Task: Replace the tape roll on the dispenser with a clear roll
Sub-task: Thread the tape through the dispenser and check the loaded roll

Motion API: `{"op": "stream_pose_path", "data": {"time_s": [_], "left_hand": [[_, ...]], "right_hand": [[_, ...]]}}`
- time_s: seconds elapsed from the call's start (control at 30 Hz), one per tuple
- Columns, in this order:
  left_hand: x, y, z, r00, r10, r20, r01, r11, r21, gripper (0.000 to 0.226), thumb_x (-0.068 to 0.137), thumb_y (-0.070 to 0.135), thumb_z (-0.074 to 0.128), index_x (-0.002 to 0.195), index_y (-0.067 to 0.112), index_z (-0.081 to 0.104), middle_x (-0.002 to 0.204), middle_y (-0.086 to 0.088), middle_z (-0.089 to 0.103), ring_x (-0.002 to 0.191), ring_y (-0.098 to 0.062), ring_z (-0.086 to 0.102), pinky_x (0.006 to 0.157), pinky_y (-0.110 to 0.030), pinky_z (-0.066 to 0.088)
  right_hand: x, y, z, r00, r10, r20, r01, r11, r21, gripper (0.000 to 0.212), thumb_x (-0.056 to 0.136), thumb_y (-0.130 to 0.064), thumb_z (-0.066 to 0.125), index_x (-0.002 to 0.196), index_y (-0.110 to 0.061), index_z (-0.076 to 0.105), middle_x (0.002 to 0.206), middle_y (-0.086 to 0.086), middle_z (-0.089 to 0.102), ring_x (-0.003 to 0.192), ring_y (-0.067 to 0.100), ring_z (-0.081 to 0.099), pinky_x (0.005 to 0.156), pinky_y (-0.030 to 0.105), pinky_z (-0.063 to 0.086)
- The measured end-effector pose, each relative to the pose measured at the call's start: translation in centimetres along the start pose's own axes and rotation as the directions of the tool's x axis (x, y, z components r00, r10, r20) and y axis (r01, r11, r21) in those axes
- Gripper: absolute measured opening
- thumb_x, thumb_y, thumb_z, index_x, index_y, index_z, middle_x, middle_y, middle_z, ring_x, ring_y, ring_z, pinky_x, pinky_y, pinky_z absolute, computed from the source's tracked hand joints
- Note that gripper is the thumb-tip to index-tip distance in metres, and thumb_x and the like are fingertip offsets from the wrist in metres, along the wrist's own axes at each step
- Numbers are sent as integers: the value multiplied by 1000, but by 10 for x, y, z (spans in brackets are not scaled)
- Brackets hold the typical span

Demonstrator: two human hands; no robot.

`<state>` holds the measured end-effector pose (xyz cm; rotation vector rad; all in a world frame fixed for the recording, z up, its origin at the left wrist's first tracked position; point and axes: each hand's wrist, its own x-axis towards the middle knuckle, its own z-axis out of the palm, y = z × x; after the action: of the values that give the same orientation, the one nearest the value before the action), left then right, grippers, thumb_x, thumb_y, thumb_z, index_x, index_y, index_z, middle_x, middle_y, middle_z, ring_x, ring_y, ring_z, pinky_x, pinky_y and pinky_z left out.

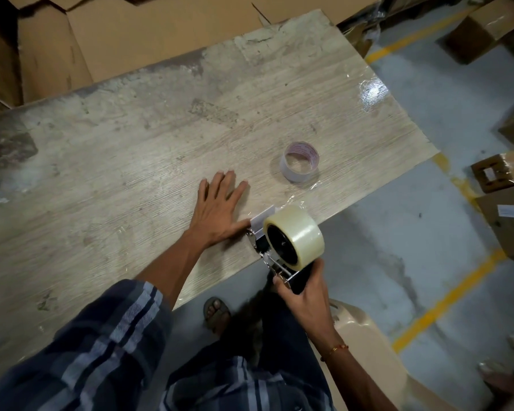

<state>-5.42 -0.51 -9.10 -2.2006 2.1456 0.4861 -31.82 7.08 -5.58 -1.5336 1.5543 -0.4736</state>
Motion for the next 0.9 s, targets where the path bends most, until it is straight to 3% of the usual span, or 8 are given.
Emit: {"op": "stream_pose_path", "data": {"time_s": [0.13,0.27,0.47,0.6,0.77,0.9], "left_hand": [[14,8,5,999,30,12,-30,1000,0,113,66,87,-21,160,27,-2,167,-13,-15,153,-34,-14,120,-61,-4],[15,10,17,999,-5,-44,8,998,61,94,80,87,0,157,34,-10,166,-9,-20,153,-32,-16,120,-63,-3],[13,18,23,993,-81,-89,83,996,17,75,90,75,-7,156,39,-12,166,-1,-21,153,-27,-18,120,-62,-5],[15,22,29,989,-118,-86,118,993,0,67,99,66,8,156,38,-12,166,-1,-22,153,-27,-20,119,-64,-4],[12,13,36,997,-44,-69,51,994,101,97,92,67,46,155,34,-19,165,-9,-23,152,-34,-21,118,-65,-4],[11,11,35,998,-47,-34,50,993,111,98,91,70,44,154,35,-22,164,-8,-28,151,-34,-24,118,-64,-6]], "right_hand": [[2,8,2,999,22,40,-21,1000,-16,71,75,-55,75,130,-40,33,125,-6,61,110,15,64,90,37,57],[4,11,2,997,14,72,-12,1000,-27,76,76,-57,73,137,-31,35,127,-7,61,113,12,63,90,28,54],[6,8,0,998,-2,62,7,997,-76,73,76,-53,73,132,-38,29,122,-3,65,105,17,67,86,40,57],[7,6,1,998,-19,59,24,997,-79,71,78,-45,77,130,-43,29,120,-7,63,105,16,65,88,40,57],[7,6,-1,998,-24,60,28,997,-74,74,78,-44,80,125,-54,22,118,-8,61,104,17,65,86,39,57],[9,4,0,998,-35,45,38,996,-81,75,79,-48,80,129,-42,26,117,-8,60,104,20,65,84,39,57]]}}
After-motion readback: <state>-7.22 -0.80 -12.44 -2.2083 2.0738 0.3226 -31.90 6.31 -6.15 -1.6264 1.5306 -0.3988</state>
